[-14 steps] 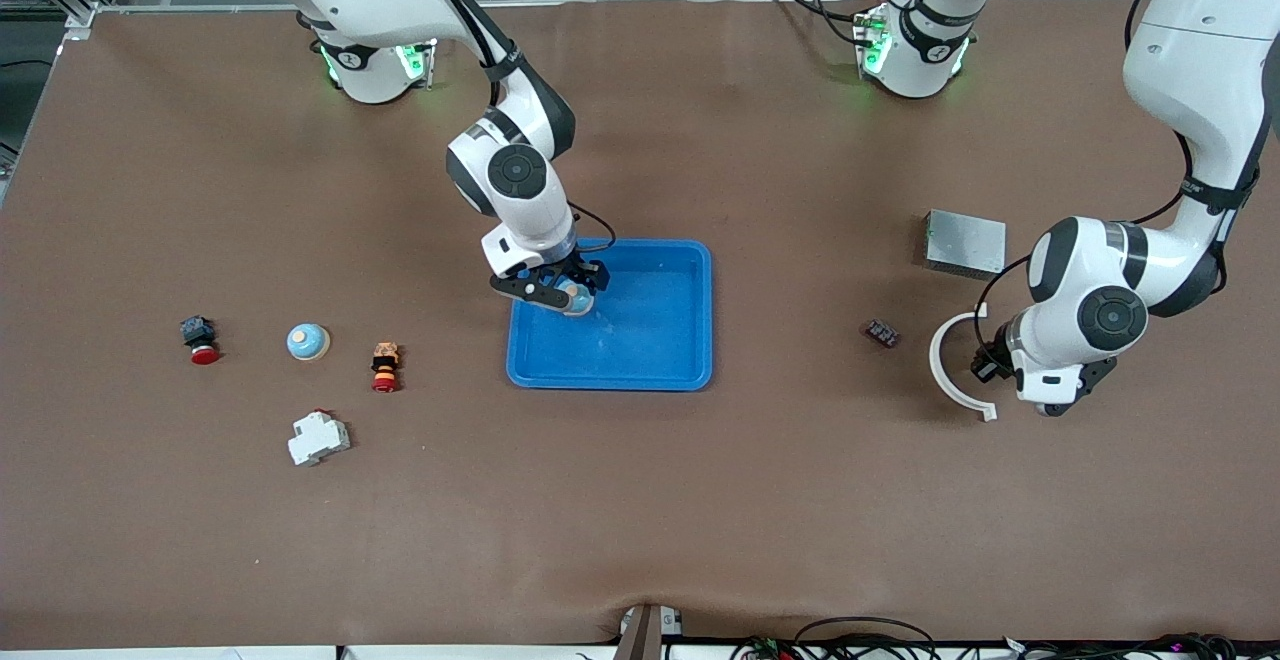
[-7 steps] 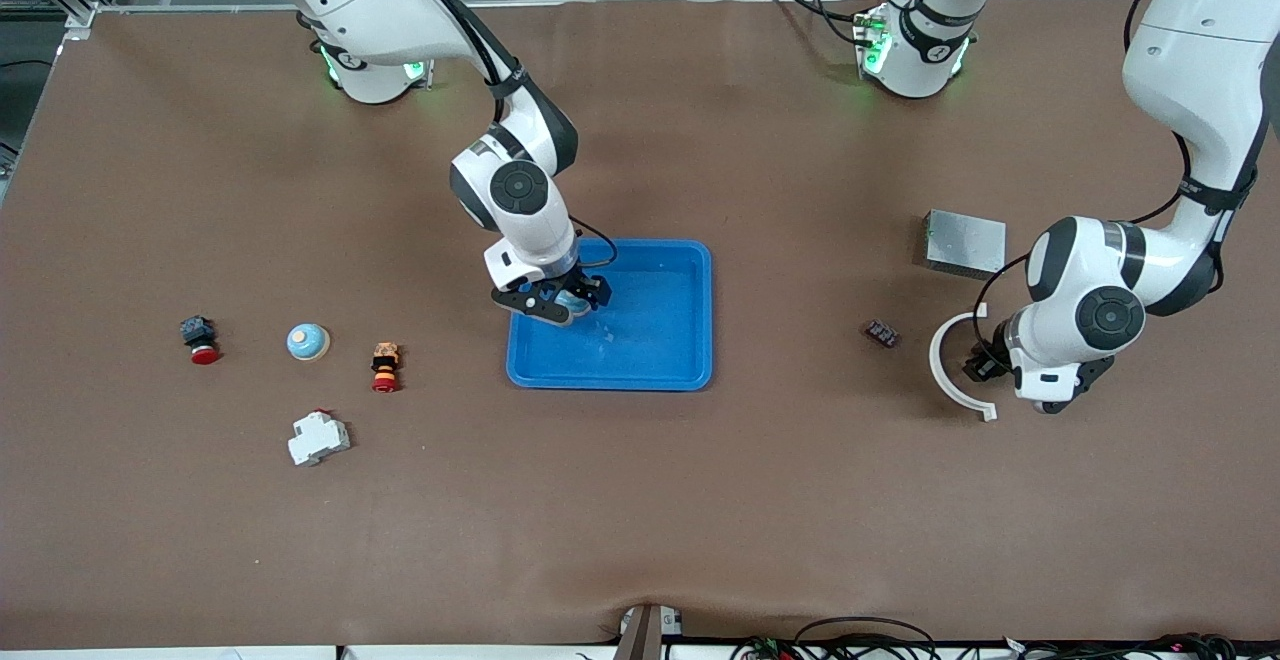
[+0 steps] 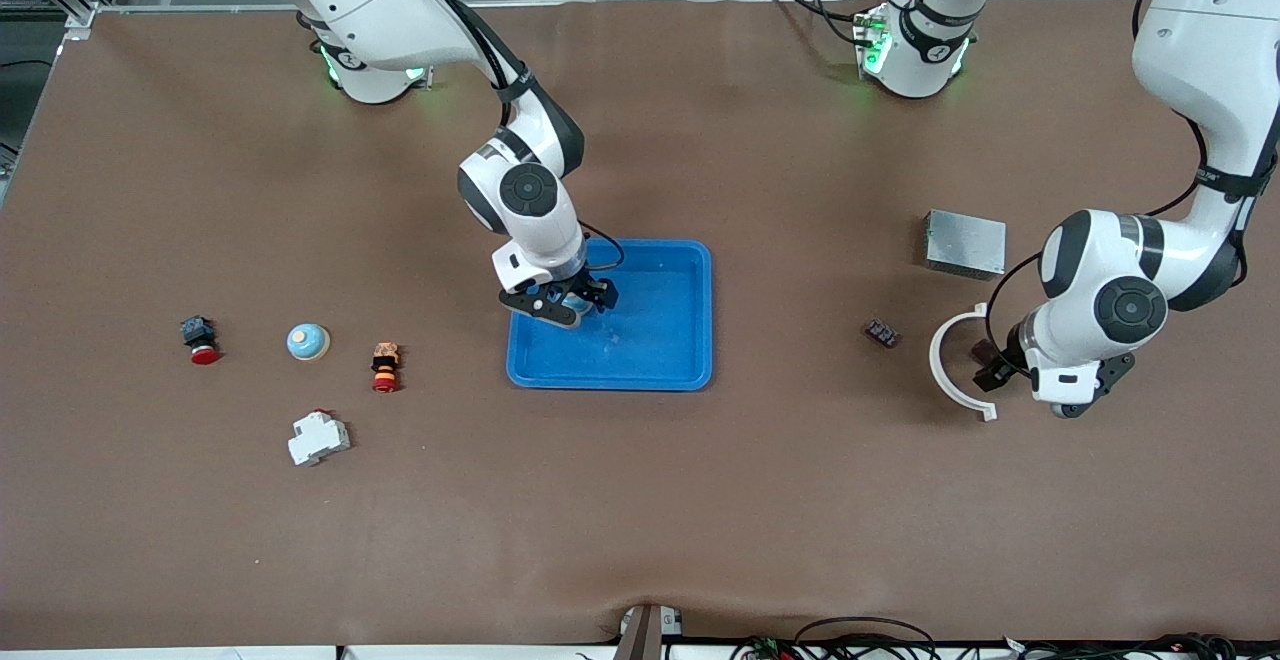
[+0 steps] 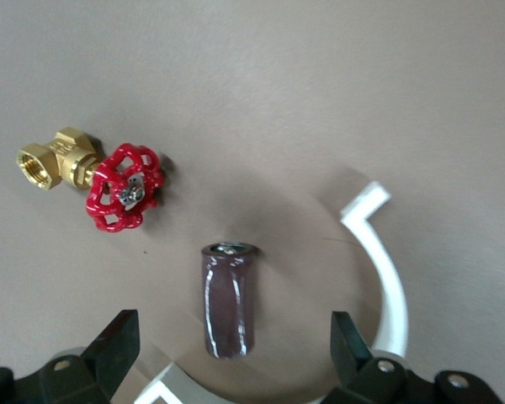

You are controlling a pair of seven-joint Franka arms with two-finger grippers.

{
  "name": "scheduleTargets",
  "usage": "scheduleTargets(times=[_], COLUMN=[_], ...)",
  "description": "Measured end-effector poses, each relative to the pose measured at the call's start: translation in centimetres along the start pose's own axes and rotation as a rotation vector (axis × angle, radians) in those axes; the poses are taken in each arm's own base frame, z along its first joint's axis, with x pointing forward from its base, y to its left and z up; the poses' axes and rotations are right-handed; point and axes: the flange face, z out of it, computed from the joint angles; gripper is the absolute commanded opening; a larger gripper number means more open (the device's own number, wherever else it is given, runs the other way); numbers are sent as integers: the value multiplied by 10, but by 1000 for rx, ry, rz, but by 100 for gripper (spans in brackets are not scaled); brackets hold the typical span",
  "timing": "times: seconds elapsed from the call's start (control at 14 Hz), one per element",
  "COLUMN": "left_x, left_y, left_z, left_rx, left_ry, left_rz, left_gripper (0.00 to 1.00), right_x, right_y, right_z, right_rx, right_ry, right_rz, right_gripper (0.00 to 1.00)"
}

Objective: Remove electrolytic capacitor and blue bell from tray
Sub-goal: 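Lower the capacitor inside the white arc and open the left gripper, then carry the second bell beside the red button and open the right gripper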

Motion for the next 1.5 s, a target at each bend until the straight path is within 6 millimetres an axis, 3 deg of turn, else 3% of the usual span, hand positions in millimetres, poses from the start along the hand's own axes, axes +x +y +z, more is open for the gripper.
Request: scheduleTargets(times=[0.07,0.14,0.21,0.28,0.64,0.85,1.0,1.14,1.28,1.5], left_x=[-2,-4,-4,-3,5,24,38,45,49,49], left_y=[5,12,19,26,46,38,24,17,15,11], left_z=[-11,-23,-38,-53,-134,-171,-191,-203,-214,-244], left_rx=[-11,-26,-40,-47,-2,-48,-48,-45,-56,-67], left_ry=[12,27,42,52,40,12,-4,-6,10,52], left_rz=[8,17,24,28,87,165,227,276,326,387], left_gripper=[100,100,100,100,100,100,100,100,100,100], right_x=[0,0,-1,-1,-2,-1,6,24,54,110], right_y=[0,0,0,0,0,-1,-4,-14,-13,22], right_z=[0,0,0,0,0,-2,-13,-48,-93,-144], right_rx=[0,-1,-6,-14,-26,-33,-74,-123,-139,-145], right_ry=[0,1,6,17,26,25,16,13,22,27], right_rz=[0,-3,-14,-33,-46,-46,-38,-32,-62,-166], right_gripper=[94,47,8,0,0,0,0,0,0,0])
